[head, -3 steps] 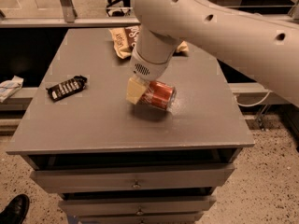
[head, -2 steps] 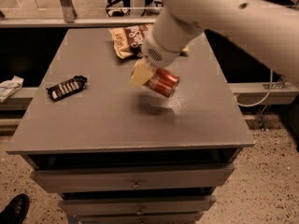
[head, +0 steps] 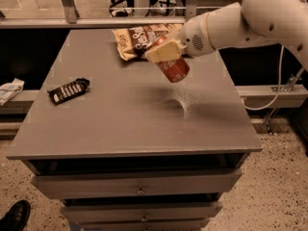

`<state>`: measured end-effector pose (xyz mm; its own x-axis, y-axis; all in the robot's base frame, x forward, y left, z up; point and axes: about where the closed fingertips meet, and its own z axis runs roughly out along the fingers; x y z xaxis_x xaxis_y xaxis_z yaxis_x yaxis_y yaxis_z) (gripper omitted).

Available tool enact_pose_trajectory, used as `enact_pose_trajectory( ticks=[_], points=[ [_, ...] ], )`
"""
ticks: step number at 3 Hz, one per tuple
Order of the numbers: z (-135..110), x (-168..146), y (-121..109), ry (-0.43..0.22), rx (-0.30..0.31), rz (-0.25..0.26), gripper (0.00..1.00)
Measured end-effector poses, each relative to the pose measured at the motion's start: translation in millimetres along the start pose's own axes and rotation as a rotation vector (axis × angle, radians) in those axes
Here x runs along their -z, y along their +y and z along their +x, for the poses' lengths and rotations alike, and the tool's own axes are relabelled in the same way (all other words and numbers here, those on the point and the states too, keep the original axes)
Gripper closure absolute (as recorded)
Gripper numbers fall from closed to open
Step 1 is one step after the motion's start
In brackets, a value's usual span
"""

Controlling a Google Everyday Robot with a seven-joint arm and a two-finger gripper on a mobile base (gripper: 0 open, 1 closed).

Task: Place coke can upright

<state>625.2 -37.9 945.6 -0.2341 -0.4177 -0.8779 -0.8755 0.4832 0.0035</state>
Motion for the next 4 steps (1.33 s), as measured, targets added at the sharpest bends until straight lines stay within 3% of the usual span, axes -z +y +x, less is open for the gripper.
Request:
enact_pose_trajectory(
  ticks=[1,2,3,4],
  points=[
    [-0.1,31.2,-9.3,-0.265,-0.033,-0.083,1.0],
    [-11.9,54.1,3.3,-0.464,0.047,-0.166,1.0],
    [-12.8,71.7,18.9,-0.605,0.145,-0.212,1.0],
    [-3.9,78.2,32.6,-0.678,0.182,-0.246,1.0]
  ],
)
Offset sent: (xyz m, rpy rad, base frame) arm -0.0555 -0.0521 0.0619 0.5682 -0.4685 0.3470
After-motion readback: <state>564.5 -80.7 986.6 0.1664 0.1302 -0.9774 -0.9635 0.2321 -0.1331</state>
